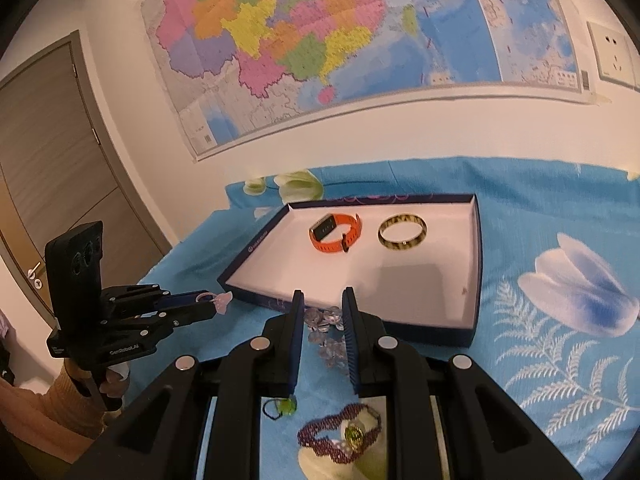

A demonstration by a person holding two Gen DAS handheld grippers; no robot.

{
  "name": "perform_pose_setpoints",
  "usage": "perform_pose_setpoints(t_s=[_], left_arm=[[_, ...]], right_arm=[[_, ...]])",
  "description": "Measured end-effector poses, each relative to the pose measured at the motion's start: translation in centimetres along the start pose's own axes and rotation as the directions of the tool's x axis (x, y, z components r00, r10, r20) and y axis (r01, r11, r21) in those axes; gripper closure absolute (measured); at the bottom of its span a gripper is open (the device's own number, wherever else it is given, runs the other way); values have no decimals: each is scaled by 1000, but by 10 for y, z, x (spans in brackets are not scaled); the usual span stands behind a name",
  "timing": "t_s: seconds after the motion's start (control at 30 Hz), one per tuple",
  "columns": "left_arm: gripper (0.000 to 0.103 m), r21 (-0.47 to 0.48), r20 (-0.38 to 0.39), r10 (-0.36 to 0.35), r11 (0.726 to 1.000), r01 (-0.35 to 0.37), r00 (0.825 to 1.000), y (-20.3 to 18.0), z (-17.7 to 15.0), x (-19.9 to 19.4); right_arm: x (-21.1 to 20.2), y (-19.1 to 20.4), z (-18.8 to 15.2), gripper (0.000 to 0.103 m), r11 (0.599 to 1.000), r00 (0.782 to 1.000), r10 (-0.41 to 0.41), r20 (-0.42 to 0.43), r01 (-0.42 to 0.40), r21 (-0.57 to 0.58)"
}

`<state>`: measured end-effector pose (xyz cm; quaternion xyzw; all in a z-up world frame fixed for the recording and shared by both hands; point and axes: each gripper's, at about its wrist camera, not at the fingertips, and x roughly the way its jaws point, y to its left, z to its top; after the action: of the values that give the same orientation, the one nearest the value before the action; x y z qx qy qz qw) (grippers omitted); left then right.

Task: Organize jewelry
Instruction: 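Carry the pink ring with the left tool while the right tool carries the crystal cluster into the box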

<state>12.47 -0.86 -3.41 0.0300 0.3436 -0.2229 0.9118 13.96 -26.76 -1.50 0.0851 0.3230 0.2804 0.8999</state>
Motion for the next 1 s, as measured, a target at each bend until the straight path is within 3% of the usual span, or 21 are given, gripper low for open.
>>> perform_pose_setpoints(t_s=[0.43,1.0], left_arm=[[85,0,17,28,1000,-28,999,10,32,23],[85,-4,-24,66,998,-66,998,26,59,68]], right_arm=[[16,4,40,86,999,999,-17,38,19,-49],[71,-21,62,86,999,998,-50,-25,49,-17]])
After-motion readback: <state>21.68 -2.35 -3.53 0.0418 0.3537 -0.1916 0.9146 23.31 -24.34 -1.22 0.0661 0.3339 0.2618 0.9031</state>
